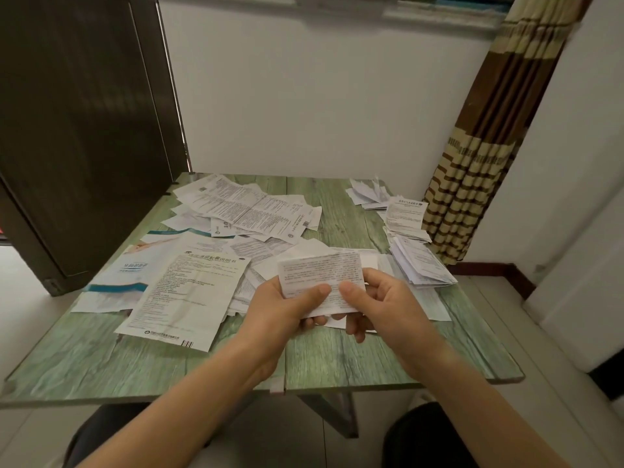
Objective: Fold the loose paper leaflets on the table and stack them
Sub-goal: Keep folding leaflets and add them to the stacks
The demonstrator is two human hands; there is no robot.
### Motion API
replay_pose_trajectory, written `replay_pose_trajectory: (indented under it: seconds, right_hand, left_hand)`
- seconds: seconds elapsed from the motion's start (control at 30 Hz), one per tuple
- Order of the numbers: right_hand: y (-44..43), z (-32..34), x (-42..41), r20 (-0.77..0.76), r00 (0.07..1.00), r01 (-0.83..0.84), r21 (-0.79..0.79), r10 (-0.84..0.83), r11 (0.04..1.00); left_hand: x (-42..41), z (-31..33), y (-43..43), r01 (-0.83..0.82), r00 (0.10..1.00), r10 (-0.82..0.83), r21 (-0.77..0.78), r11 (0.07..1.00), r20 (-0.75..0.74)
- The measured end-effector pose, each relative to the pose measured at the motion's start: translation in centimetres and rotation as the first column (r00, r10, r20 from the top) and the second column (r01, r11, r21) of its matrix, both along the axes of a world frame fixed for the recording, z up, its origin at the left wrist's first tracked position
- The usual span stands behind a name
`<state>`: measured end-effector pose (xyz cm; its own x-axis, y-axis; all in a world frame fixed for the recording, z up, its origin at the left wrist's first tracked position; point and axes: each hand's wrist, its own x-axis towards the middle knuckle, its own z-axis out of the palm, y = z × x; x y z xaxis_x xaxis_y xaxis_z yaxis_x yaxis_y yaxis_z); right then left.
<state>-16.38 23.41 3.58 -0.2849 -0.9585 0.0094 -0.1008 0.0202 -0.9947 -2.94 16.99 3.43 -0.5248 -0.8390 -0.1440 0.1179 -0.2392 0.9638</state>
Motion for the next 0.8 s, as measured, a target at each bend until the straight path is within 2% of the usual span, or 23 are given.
replay_pose_trajectory:
  seconds: [0.17,0.27,0.33,0.43,0.53,0.67,0.8]
  right_hand:
    - [0.2,0.0,-0.3,0.041,0.998,0.045,0.028,-0.046,0.999]
    - [0.0,0.7,-1.1,0.052,0.997,0.051,0.04,-0.053,0.998]
    - [-0.2,1.5,-1.3,-0.028,0.999,0.019,0.067,-0.017,0.998]
    - [-0.3,2.3,-1.5,-0.157,0.984,-0.073,0.108,0.09,0.991]
    - [-0.3,2.1,-1.5,-0.199,0.97,-0.113,0.122,0.136,0.986]
    - [-0.1,0.9,-0.7,-0.214,0.973,-0.06,0.116,0.084,0.991]
    - [-0.2,0.6,-0.3,-0.21,0.977,-0.027,0.071,0.041,0.997]
  left_hand:
    - [-0.1,0.0,0.3,0.0,1.0,0.001,-0.096,0.995,0.008]
    - [-0.1,-0.2,0.6,0.066,0.995,-0.048,-0.211,0.975,0.093]
    - [0.0,-0.4,0.9,0.134,0.984,-0.097,-0.254,0.958,0.152]
    - [0.4,-0.5,0.9,0.187,0.974,-0.145,-0.259,0.948,0.174]
    - [1.1,-0.8,0.7,0.249,0.955,-0.194,-0.251,0.936,0.224]
    - [1.8,-1.7,0.7,0.341,0.917,-0.28,-0.194,0.92,0.286]
    - [2.2,-1.0,0.1,0.326,0.921,-0.235,-0.288,0.9,0.31]
